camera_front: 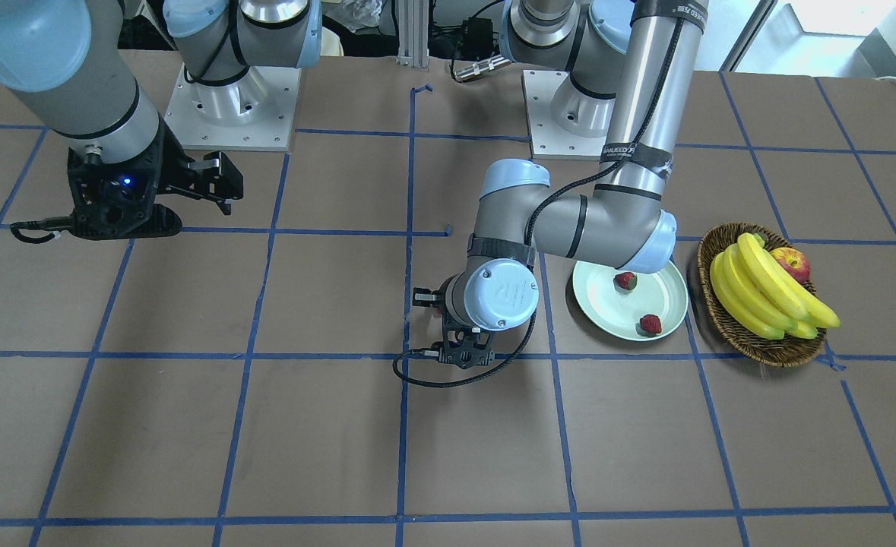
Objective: Collect all strawberries into plate
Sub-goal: 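Lower the left gripper onto the last strawberry and close, then carry the strawberry over the plate and release it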
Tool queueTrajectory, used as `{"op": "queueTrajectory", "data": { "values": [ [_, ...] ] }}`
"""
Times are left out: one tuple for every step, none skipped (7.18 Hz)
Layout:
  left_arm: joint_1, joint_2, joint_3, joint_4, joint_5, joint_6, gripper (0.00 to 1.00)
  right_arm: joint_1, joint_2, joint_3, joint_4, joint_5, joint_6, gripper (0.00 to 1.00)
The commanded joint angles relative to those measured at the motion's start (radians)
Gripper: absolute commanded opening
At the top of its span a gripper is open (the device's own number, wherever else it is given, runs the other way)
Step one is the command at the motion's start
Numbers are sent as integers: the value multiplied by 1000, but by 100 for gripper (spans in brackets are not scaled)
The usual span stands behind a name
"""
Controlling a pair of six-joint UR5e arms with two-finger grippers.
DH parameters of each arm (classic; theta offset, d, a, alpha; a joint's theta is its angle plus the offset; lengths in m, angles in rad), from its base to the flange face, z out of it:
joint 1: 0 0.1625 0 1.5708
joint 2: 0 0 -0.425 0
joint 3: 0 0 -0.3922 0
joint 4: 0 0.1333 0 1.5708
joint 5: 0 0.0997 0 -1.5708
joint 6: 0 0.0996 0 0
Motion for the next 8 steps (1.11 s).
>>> {"op": "queueTrajectory", "data": {
  "values": [
    [11, 61, 35, -70, 96, 13, 0, -2, 0, -1, 0, -1, 0, 100],
    [30, 87, 70, -166, 126, 57, 0, -2, -2, -1, 0, -3, 0, 100],
    [76, 102, 63, -213, 211, 129, 0, -2, 0, -1, -1, -1, 0, 100],
    [133, 105, 46, -241, 297, 186, 0, -2, 0, -1, -1, -1, 0, 100],
    [181, 107, 18, -240, 348, 232, 0, 0, -2, -1, 0, -1, 0, 100],
    [225, 107, -11, -238, 416, 304, 0, 0, -2, 0, 0, -1, 2, 100],
    [280, 108, -23, -239, 469, 330, 0, 0, -2, 0, 0, -1, 2, 100],
    [314, 98, -37, -239, 481, 388, 0, 0, -2, 0, 0, -1, 2, 100]
  ]
}}
